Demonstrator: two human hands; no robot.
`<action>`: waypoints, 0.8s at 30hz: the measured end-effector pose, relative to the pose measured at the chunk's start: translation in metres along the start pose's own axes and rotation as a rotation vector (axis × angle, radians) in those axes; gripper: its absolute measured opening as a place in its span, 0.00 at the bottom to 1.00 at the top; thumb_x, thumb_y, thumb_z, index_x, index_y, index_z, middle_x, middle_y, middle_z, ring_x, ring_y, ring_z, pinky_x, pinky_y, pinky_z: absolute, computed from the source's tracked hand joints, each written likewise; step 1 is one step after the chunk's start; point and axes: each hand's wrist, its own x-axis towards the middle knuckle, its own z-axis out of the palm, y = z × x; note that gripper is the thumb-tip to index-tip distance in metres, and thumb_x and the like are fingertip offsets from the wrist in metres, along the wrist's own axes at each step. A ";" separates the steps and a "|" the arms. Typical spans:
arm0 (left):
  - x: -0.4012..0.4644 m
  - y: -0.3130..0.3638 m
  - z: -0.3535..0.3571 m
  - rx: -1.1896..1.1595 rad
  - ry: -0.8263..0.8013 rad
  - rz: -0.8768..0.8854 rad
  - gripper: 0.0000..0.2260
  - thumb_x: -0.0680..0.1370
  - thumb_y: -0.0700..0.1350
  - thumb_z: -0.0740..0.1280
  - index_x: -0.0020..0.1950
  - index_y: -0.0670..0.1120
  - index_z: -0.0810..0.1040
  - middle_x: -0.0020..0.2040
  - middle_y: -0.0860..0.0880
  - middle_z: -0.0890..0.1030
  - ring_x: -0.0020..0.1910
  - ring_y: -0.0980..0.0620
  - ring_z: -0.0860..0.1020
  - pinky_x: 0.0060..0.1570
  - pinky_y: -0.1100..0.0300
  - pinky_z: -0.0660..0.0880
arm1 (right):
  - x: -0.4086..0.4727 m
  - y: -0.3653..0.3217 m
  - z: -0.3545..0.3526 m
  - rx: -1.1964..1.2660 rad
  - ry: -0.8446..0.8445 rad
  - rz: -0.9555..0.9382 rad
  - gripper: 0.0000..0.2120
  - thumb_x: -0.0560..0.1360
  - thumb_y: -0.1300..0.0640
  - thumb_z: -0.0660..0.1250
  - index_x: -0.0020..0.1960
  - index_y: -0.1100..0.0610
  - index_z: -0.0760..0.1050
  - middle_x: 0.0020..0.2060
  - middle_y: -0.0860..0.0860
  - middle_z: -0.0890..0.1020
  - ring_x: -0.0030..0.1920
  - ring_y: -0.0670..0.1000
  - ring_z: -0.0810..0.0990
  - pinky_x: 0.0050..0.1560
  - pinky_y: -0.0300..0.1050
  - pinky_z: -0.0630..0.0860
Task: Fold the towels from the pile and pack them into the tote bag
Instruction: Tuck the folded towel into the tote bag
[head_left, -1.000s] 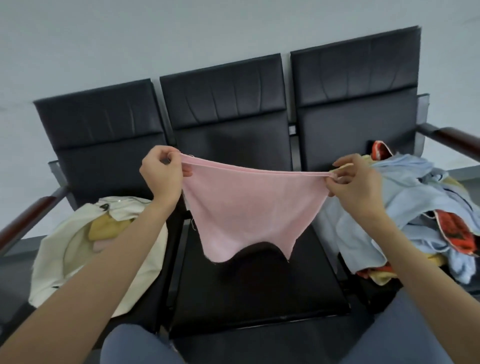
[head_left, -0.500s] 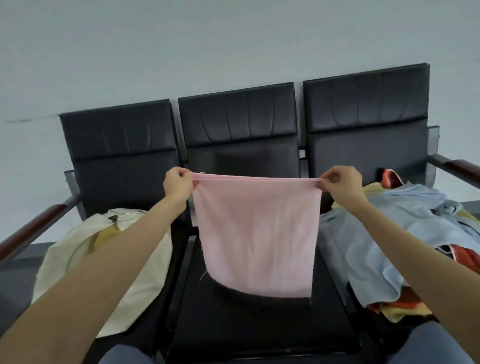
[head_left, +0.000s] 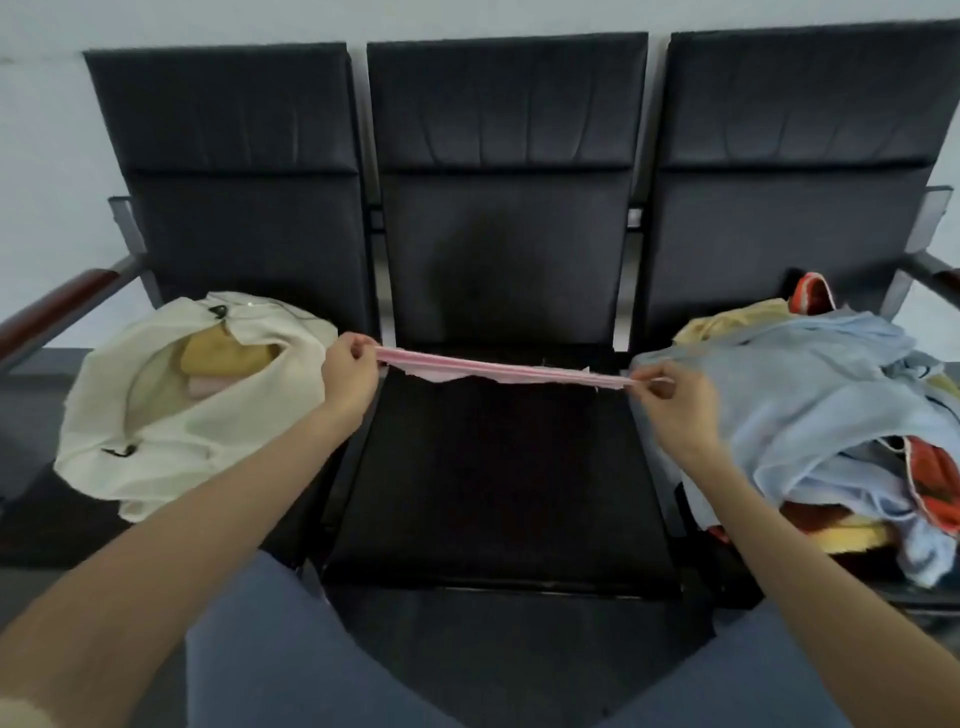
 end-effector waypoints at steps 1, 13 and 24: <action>-0.012 -0.020 0.000 0.031 -0.010 -0.036 0.07 0.80 0.38 0.59 0.50 0.44 0.77 0.49 0.43 0.79 0.49 0.46 0.78 0.53 0.53 0.76 | -0.017 0.012 0.009 -0.027 -0.031 0.015 0.03 0.72 0.65 0.72 0.45 0.61 0.81 0.39 0.55 0.82 0.39 0.50 0.81 0.38 0.32 0.73; -0.093 -0.157 -0.037 0.824 -0.700 0.071 0.11 0.74 0.32 0.62 0.45 0.45 0.81 0.53 0.43 0.77 0.53 0.46 0.78 0.48 0.61 0.70 | -0.135 0.077 0.033 -0.148 -0.414 0.219 0.05 0.70 0.67 0.73 0.46 0.63 0.82 0.36 0.50 0.81 0.37 0.43 0.80 0.41 0.32 0.73; -0.163 -0.104 0.063 0.636 -1.150 0.478 0.23 0.74 0.44 0.70 0.69 0.46 0.70 0.66 0.47 0.70 0.62 0.48 0.68 0.61 0.52 0.67 | -0.136 0.089 0.022 0.031 -0.524 0.264 0.13 0.70 0.71 0.72 0.42 0.53 0.79 0.36 0.53 0.84 0.36 0.47 0.84 0.41 0.36 0.80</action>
